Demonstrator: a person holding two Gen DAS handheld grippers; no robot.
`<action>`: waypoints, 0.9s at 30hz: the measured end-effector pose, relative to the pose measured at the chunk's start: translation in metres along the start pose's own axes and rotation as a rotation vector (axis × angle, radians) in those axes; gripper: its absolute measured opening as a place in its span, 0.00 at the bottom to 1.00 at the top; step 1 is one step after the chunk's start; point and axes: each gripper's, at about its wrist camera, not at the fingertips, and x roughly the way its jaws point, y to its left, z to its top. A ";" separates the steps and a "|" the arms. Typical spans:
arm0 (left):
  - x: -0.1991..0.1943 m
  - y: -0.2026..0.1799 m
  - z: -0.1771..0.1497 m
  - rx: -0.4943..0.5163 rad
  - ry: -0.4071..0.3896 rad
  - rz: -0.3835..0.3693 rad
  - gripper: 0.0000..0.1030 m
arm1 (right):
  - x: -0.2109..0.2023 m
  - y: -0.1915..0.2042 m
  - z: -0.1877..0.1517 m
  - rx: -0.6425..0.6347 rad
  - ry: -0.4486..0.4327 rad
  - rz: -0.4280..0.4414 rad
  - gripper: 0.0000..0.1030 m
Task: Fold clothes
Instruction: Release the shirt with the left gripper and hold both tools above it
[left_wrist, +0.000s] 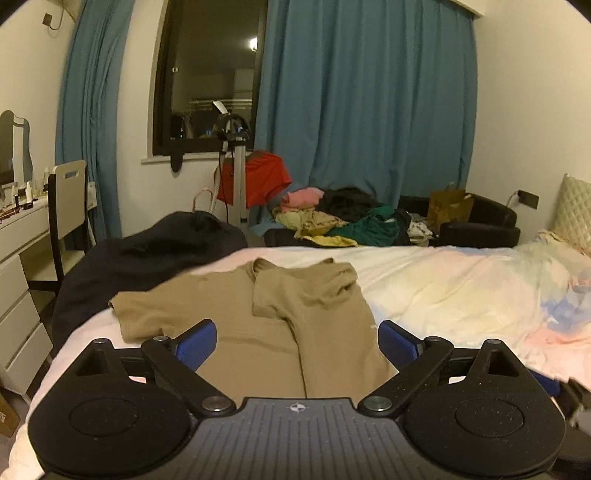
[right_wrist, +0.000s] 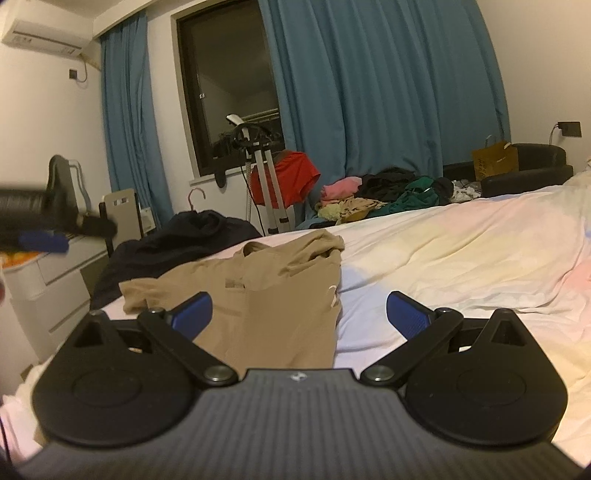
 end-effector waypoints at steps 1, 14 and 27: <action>0.001 0.002 0.000 -0.003 0.000 -0.006 0.93 | 0.002 0.001 -0.002 -0.001 0.005 -0.001 0.99; 0.013 0.078 -0.029 -0.100 0.051 -0.026 0.93 | 0.046 0.045 -0.029 -0.088 0.092 0.027 0.99; 0.011 0.191 -0.031 -0.365 0.003 0.176 0.93 | 0.186 0.189 -0.008 -0.386 0.158 0.345 0.99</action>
